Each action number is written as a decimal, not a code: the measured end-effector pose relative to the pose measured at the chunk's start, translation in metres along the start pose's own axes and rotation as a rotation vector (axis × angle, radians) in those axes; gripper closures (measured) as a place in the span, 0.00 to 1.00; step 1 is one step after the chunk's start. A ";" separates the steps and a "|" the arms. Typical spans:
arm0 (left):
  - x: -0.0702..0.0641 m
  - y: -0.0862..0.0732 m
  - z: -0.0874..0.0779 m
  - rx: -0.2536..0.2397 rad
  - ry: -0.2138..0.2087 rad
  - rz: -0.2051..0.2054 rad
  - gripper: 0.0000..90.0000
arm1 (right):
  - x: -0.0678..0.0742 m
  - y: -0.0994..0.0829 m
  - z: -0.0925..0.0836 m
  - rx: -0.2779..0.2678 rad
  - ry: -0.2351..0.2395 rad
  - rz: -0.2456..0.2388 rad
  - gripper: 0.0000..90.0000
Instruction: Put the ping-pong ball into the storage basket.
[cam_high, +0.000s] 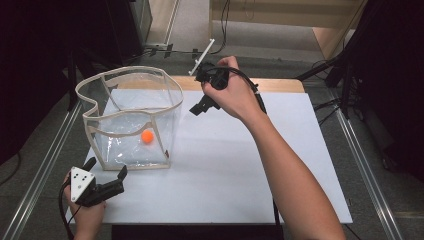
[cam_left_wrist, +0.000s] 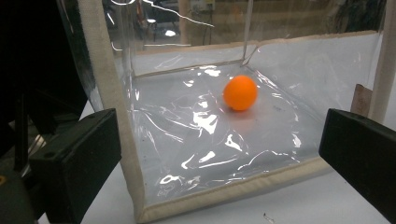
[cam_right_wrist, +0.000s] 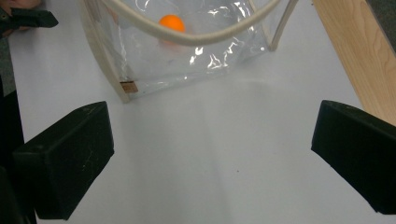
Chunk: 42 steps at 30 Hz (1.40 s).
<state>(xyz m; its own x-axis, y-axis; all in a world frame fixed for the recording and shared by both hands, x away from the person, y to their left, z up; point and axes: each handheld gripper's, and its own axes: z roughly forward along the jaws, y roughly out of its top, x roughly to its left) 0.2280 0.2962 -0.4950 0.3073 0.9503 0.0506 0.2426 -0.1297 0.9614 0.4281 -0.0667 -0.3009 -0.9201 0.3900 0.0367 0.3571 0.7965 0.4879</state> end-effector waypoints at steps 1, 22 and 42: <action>0.000 0.000 0.000 0.000 0.000 -0.001 0.00 | -0.001 -0.003 0.001 -0.003 0.005 0.000 0.00; -0.001 0.000 0.000 0.004 0.001 0.002 0.00 | 0.005 -0.043 0.016 -0.010 -0.010 0.016 0.00; -0.001 0.000 0.000 0.005 0.001 0.001 0.00 | 0.017 -0.081 0.026 -0.034 -0.030 0.030 0.00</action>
<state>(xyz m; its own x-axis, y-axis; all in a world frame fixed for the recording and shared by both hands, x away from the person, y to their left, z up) 0.2279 0.2955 -0.4952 0.3065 0.9505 0.0521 0.2471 -0.1323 0.9599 0.3874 -0.1127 -0.3630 -0.9035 0.4278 0.0255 0.3783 0.7682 0.5165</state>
